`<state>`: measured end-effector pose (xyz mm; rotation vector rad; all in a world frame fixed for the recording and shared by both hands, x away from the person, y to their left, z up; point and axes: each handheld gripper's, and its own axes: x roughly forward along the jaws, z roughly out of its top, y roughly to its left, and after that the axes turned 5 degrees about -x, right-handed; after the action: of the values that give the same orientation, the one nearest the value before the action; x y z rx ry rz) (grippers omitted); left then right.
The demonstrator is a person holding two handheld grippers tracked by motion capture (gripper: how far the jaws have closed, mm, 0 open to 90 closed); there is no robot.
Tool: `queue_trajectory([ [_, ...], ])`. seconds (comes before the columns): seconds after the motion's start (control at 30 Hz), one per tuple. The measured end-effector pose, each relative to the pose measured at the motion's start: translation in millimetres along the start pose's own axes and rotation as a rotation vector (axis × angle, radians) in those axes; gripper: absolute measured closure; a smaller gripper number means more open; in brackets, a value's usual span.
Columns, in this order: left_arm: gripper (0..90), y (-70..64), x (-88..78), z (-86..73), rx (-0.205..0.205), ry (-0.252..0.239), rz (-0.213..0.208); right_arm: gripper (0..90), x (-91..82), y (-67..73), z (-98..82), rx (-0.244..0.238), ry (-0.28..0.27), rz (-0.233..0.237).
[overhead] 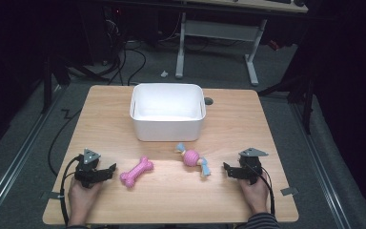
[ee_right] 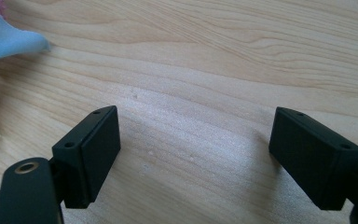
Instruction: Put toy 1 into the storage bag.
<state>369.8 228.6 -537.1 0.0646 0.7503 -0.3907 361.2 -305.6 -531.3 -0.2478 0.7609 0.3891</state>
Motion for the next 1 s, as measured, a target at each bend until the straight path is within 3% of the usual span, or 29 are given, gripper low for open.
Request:
queue_trajectory([
  [0.87, 22.1, -0.2, 1.2, 1.0, 0.003, 0.0, -0.003, 20.3, -0.5, -1.2, -0.3, 0.013, -0.007, -0.008],
  [1.0, 20.6, 1.1, 1.2, 1.3, -0.01, 0.001, -0.022, 20.8, -0.4, -1.3, -0.2, 0.015, -0.008, -0.008],
])
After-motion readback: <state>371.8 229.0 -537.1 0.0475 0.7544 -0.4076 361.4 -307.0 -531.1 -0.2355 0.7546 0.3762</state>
